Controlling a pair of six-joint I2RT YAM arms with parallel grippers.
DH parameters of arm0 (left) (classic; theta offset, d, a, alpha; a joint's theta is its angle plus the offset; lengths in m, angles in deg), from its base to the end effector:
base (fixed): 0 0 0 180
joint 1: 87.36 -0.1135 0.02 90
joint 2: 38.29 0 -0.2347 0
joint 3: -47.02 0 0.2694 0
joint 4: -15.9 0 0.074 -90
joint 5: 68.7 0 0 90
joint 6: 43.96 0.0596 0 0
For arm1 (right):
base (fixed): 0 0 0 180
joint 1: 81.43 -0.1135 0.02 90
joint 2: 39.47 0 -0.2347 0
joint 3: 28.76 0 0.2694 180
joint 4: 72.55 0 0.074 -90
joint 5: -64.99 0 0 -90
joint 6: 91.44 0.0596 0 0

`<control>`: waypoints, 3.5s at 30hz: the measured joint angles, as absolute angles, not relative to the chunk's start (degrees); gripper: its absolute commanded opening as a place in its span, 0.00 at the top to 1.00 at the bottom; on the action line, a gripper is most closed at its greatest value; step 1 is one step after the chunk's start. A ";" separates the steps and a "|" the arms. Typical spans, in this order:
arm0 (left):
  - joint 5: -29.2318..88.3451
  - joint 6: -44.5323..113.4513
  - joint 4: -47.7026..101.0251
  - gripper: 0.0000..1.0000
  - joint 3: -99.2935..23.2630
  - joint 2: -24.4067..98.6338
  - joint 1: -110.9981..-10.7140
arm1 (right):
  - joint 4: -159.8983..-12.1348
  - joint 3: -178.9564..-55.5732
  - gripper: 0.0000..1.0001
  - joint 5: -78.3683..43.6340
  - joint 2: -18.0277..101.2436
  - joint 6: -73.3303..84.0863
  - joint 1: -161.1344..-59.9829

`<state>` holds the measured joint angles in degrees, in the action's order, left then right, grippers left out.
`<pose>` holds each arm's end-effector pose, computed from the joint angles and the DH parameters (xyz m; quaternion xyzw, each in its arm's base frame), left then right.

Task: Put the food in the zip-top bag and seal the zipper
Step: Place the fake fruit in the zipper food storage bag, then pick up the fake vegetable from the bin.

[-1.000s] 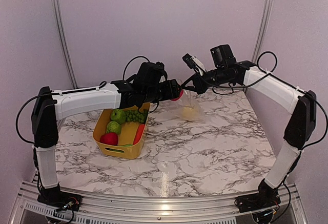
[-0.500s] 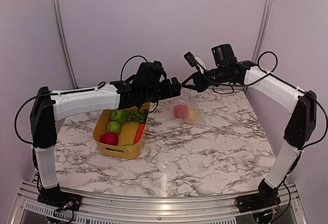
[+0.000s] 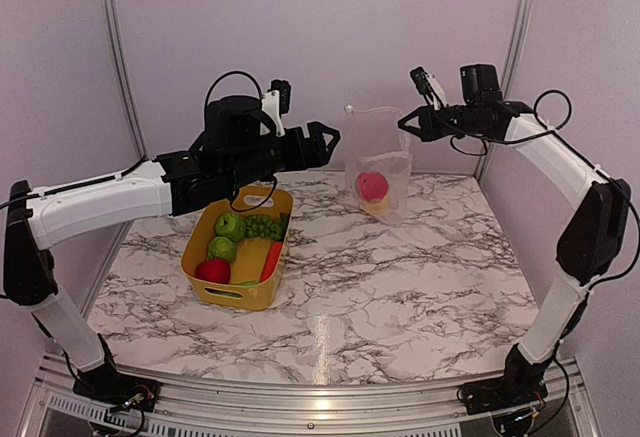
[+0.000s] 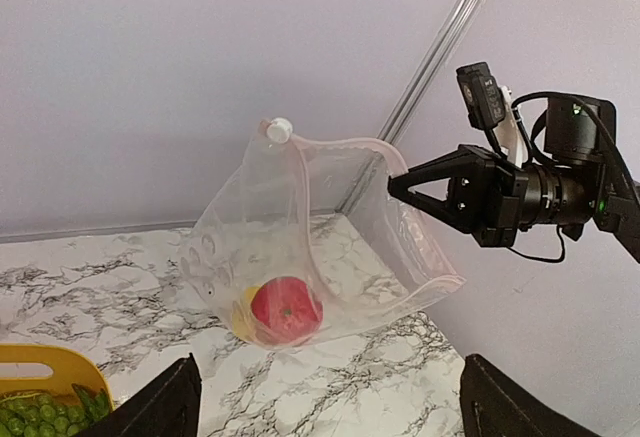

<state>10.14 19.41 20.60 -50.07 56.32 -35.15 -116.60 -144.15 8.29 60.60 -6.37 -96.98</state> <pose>0.2790 -0.3410 0.3540 0.0930 0.7144 -0.3840 0.5775 0.4049 0.1466 0.3562 -0.2902 0.7853 0.2907 0.4633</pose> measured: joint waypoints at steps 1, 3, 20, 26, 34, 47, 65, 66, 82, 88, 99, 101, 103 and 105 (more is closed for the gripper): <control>9.70 19.56 20.95 0.08 -50.01 56.05 -35.17 | -116.43 -144.41 1.00 7.88 60.71 -6.43 -95.91; 7.01 19.93 23.66 0.08 -49.50 54.87 -35.17 | -116.51 -144.26 1.00 7.59 61.28 -6.87 -94.62; -4.73 19.23 51.97 0.11 -41.53 53.50 -37.05 | -114.59 -130.32 1.00 8.25 59.53 -8.70 -95.67; -4.18 19.60 57.76 0.15 -40.13 53.15 -37.34 | -116.18 -133.86 1.00 6.24 58.33 -11.90 -95.65; 6.01 24.70 62.37 0.15 -37.50 51.73 -40.22 | -116.64 -137.88 1.00 2.08 56.10 -15.41 -94.62; 19.34 34.53 66.87 0.34 -34.71 53.23 -44.07 | -117.30 -137.68 1.00 3.57 55.81 -15.35 -94.53; 17.81 46.27 69.34 0.44 -37.85 62.70 -44.07 | -117.45 -135.74 1.00 6.06 55.81 -14.93 -94.53; 17.85 46.84 69.36 0.44 -38.12 63.00 -44.07 | -117.43 -135.65 1.00 6.08 55.81 -14.93 -94.53; 17.55 51.30 70.70 0.34 -39.23 64.82 -44.02 | -117.43 -135.06 1.00 6.59 55.81 -14.91 -94.53; 15.91 51.32 71.42 0.35 -39.23 62.59 -44.02 | -117.43 -134.71 1.00 6.89 55.86 -14.82 -94.53; 6.14 43.49 73.01 0.30 -39.25 60.34 -45.49 | -117.30 -133.86 1.00 7.24 55.88 -14.65 -94.53; 5.24 42.07 73.08 0.28 -39.25 59.44 -45.53 | -117.19 -133.81 1.00 7.35 55.88 -14.52 -94.53; 4.52 40.94 73.15 0.27 -39.25 58.63 -45.53 | -117.19 -133.68 1.00 7.48 55.88 -14.50 -94.53; 3.86 39.71 73.23 0.26 -39.25 57.87 -45.53 | -117.19 -133.64 1.00 7.53 55.88 -14.45 -94.53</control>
<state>3.86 39.71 73.23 -39.25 57.87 -45.53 -117.19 -133.64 7.53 55.88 -14.45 -94.53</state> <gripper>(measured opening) 0.726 0.004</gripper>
